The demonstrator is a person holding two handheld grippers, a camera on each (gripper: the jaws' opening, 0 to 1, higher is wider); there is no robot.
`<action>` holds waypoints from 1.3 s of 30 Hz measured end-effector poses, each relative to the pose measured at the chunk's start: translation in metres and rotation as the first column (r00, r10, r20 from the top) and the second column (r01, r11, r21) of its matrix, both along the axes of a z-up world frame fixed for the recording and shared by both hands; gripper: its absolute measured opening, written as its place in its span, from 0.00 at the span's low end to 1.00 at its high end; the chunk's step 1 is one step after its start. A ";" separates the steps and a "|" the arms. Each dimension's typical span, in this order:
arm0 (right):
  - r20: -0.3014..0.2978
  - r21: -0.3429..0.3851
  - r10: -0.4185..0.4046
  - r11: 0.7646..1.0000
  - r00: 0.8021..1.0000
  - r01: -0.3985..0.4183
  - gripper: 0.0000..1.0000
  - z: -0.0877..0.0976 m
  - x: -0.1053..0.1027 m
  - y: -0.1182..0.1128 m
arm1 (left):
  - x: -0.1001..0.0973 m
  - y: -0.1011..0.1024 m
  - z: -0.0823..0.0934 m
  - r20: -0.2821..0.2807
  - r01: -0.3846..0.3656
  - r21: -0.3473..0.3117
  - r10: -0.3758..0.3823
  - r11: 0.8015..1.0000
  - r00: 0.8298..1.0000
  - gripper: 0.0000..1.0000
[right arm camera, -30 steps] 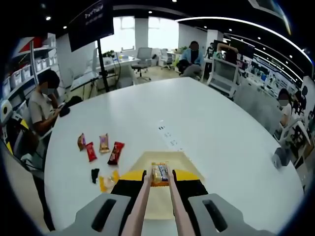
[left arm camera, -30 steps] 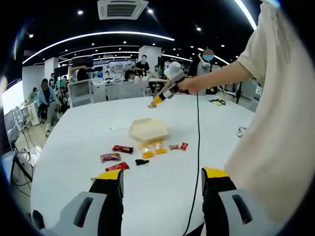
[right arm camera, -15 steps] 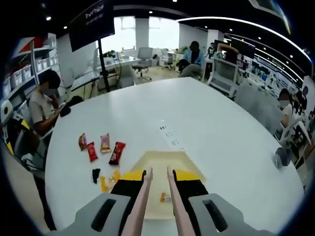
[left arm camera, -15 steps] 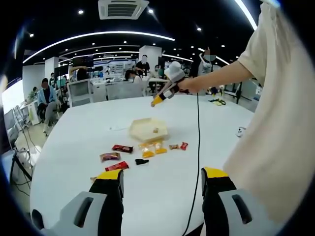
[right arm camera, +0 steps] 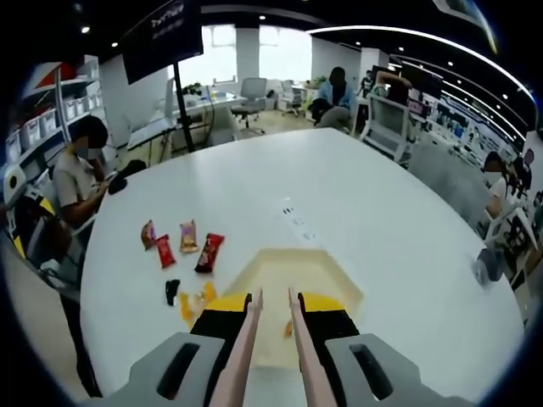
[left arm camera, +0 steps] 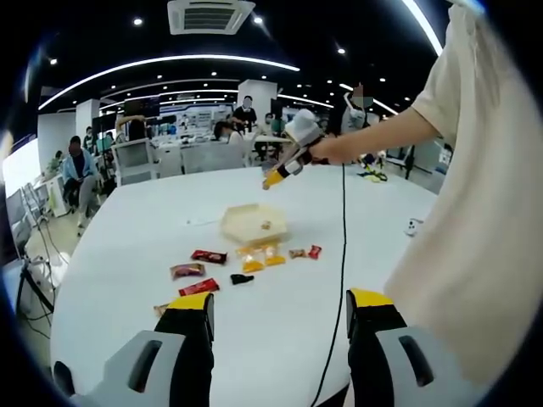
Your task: Place the target food into the container with the food tongs after gripping and lifting it, then release it inside without dropping or visibly crushing the food.
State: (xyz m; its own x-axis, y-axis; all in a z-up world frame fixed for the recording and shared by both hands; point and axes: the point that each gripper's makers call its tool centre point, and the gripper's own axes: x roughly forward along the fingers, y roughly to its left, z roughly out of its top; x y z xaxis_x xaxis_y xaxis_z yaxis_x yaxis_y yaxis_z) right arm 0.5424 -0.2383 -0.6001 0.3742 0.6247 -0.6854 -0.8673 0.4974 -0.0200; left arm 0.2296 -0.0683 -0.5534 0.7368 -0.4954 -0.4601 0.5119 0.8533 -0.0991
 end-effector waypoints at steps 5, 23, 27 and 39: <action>-0.005 -0.022 0.018 1.000 1.000 -0.018 0.21 -0.008 -0.011 -0.004 | -0.001 -0.003 0.000 -0.002 0.007 0.000 -0.007 1.000 1.000 0.63; -0.064 -0.061 0.033 0.997 0.997 -0.037 0.21 -0.037 -0.054 -0.027 | -0.003 -0.010 0.000 -0.001 0.025 0.001 -0.025 1.000 1.000 0.63; -0.072 -0.063 0.029 0.997 0.997 -0.034 0.22 -0.041 -0.060 -0.031 | -0.003 -0.011 0.000 0.000 0.028 0.003 -0.028 1.000 1.000 0.63; -0.099 -0.053 0.022 0.998 0.995 -0.028 0.23 -0.048 -0.074 -0.039 | -0.005 -0.014 -0.001 -0.004 0.032 0.006 -0.032 0.999 0.999 0.63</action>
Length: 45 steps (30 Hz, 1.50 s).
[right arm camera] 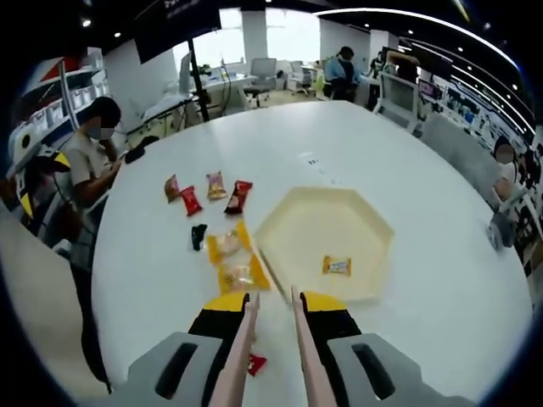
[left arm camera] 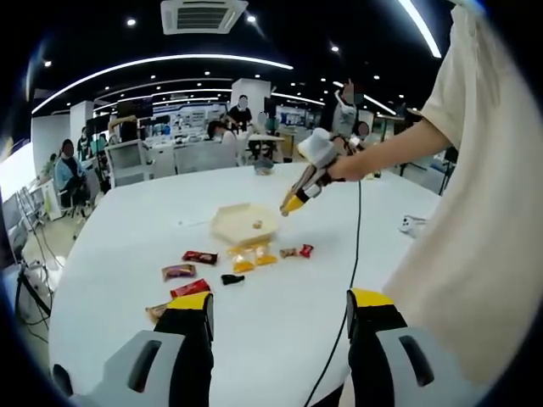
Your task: Place the target food into the container with the food tongs after gripping and lifting it, then release it inside without dropping or visibly crushing the food.
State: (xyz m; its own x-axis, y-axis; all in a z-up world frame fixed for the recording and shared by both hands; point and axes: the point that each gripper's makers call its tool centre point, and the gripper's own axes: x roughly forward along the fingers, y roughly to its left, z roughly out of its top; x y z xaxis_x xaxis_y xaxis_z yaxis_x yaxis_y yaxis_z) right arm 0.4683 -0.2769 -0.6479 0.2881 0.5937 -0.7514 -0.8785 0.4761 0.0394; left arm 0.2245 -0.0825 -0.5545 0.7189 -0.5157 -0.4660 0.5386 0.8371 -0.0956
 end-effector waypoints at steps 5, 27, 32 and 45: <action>-0.015 0.000 0.007 1.000 1.000 -0.007 0.24 -0.003 -0.007 -0.003 | 0.000 -0.002 0.001 0.001 0.004 0.001 -0.004 1.000 1.000 0.63; -0.056 -0.033 0.104 0.994 0.993 -0.106 0.25 -0.019 -0.033 -0.008 | -0.001 -0.005 -0.001 -0.005 0.005 0.002 -0.005 1.000 1.000 0.63; -0.047 -0.063 0.148 0.987 0.988 -0.151 0.26 -0.023 -0.037 -0.010 | -0.001 -0.004 -0.001 -0.005 0.004 0.002 -0.004 1.000 1.000 0.63; -0.055 -0.163 0.291 0.941 0.955 -0.296 0.26 -0.047 -0.055 -0.020 | -0.004 -0.007 -0.005 -0.016 0.009 0.004 -0.009 1.000 1.000 0.63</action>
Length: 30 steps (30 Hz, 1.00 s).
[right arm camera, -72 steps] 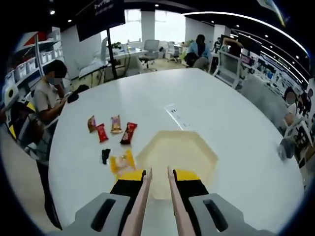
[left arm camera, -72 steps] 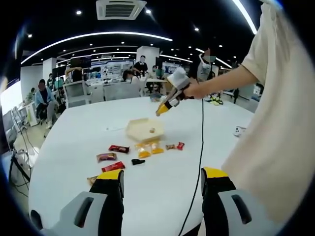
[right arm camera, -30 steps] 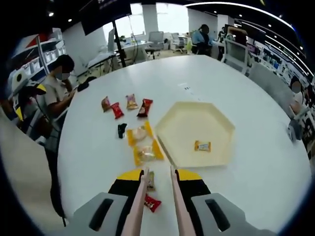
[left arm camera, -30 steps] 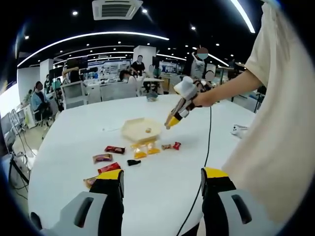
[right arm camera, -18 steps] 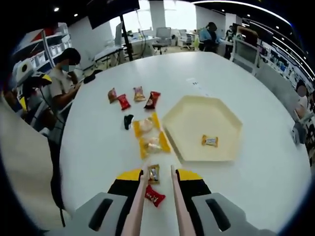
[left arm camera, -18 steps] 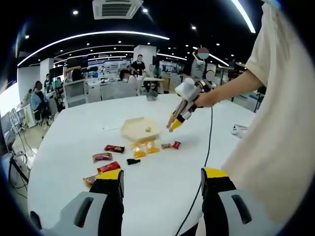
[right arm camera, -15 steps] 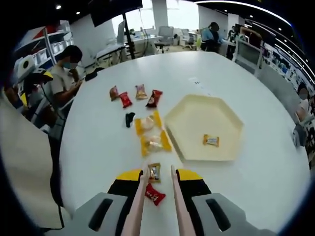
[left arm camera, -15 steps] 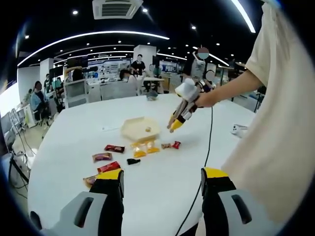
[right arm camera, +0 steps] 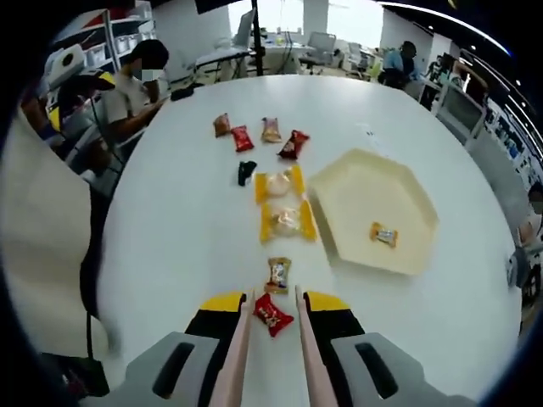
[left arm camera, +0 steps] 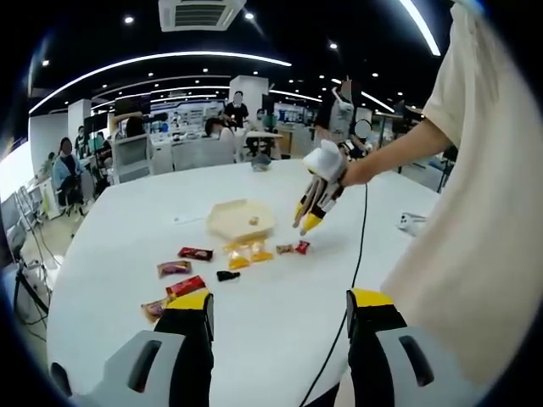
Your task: Place the target food into the container with the food tongs after gripping and lifting it, then release it inside without dropping or visibly crushing the food.
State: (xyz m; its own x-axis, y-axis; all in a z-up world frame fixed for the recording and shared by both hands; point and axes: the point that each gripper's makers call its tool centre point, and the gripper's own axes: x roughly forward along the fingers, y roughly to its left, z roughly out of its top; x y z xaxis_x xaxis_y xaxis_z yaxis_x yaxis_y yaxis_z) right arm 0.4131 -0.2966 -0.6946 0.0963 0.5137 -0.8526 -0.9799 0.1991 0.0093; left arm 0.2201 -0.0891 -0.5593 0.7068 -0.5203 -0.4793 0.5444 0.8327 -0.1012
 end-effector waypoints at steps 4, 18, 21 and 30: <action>0.000 -0.014 0.025 1.000 1.000 -0.025 0.26 -0.003 0.000 -0.002 | 0.000 0.000 0.000 -0.001 -0.001 0.000 0.001 1.000 1.000 0.63; 0.006 -0.082 0.140 0.987 0.990 -0.139 0.27 -0.016 -0.010 -0.007 | 0.000 0.000 -0.001 -0.003 -0.005 -0.004 0.005 1.000 1.000 0.63; 0.007 -0.093 0.156 0.984 0.988 -0.154 0.27 -0.018 -0.011 -0.008 | -0.001 0.000 -0.002 -0.006 -0.007 -0.003 0.007 1.000 1.000 0.63; 0.009 -0.124 0.215 0.969 0.977 -0.212 0.27 -0.022 -0.013 -0.010 | -0.001 0.000 -0.003 -0.009 -0.009 -0.005 0.009 1.000 1.000 0.63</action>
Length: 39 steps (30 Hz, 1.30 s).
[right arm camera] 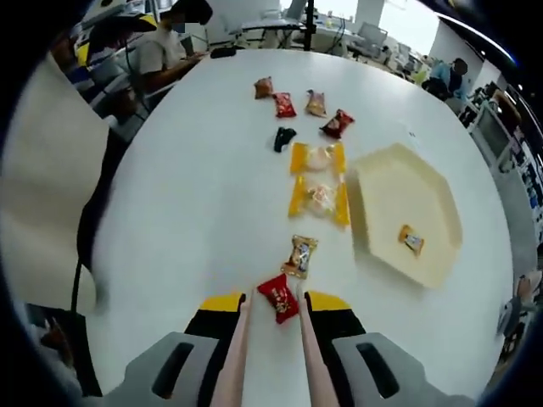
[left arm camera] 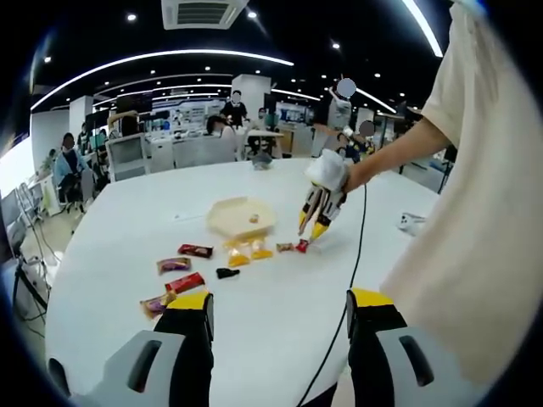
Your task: Place the target food into the container with the food tongs after gripping and lifting it, then release it inside without dropping or visibly crushing the food.
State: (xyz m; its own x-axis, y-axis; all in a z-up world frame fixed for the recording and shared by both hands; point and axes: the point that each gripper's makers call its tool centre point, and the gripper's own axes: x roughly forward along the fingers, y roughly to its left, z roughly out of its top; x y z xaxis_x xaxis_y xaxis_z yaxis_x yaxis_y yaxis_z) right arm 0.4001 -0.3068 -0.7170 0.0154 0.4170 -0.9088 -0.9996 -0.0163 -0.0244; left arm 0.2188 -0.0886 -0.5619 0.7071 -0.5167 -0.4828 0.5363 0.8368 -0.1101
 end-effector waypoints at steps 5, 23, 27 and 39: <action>0.009 -0.028 0.039 0.999 0.999 -0.039 0.27 -0.004 -0.001 0.000 | 0.000 0.000 0.000 0.001 0.001 0.001 -0.001 1.000 1.000 0.63; 0.045 -0.105 0.139 0.985 0.989 -0.134 0.27 -0.016 0.000 -0.002 | 0.002 0.000 -0.002 -0.008 0.001 0.002 -0.001 1.000 1.000 0.63; 0.041 -0.105 0.143 0.985 0.989 -0.138 0.27 -0.018 0.000 0.000 | 0.003 0.000 -0.002 -0.010 0.000 0.003 0.000 1.000 1.000 0.63; 0.034 -0.140 0.178 0.975 0.983 -0.172 0.27 -0.027 -0.003 -0.005 | 0.003 0.001 -0.005 -0.018 -0.003 0.005 0.003 1.000 1.000 0.63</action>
State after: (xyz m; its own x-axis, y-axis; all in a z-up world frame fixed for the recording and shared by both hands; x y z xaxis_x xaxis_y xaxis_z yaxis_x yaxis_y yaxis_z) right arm 0.3973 -0.3114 -0.7441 -0.0038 0.2897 -0.9571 -0.9788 -0.1970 -0.0557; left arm 0.2215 -0.0875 -0.5664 0.6994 -0.5123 -0.4984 0.5321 0.8388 -0.1156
